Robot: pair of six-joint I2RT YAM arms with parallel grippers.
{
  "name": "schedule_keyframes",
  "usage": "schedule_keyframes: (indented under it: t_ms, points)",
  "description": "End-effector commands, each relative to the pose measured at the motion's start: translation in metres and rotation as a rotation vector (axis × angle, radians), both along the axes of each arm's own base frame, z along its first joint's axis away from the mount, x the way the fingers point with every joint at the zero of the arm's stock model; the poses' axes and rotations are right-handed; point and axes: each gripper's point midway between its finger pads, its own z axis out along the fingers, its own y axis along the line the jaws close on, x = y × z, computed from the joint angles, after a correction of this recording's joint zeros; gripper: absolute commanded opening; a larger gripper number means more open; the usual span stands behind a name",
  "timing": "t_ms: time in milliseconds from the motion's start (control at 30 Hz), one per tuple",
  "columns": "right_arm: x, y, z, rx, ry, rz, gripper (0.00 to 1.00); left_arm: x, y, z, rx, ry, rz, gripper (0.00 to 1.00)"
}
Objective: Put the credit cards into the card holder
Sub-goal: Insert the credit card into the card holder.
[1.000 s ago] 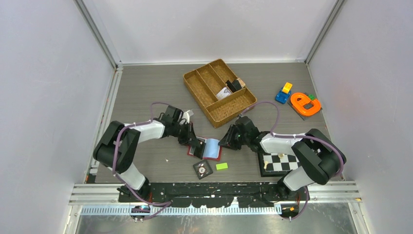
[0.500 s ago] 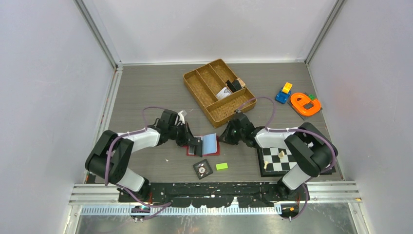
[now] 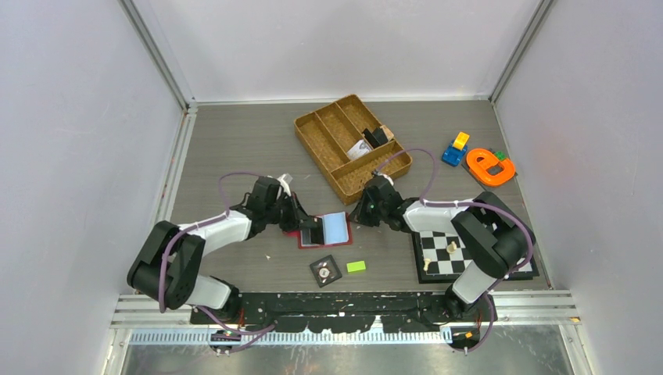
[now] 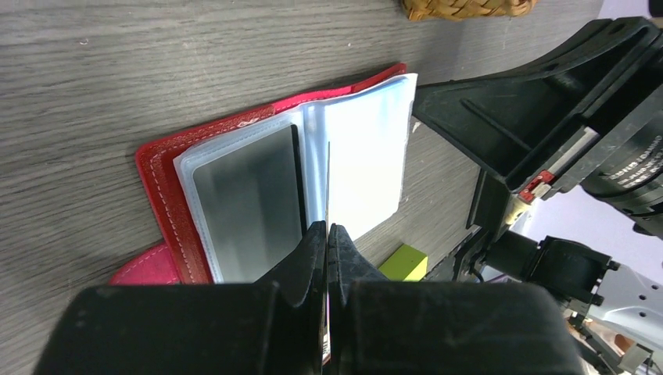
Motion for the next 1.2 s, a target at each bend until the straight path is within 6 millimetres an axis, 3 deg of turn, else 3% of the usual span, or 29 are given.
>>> schedule_keyframes:
  t_ms: [0, 1167]
  points:
    - [-0.008, -0.028, -0.033, -0.171, 0.055, -0.025, 0.01, 0.012, -0.003, 0.017, -0.044, -0.062, 0.026, 0.00]
    - [-0.010, -0.029, -0.046, -0.212, 0.101, -0.015, 0.00, 0.016, -0.003, -0.020, -0.063, -0.010, 0.019, 0.00]
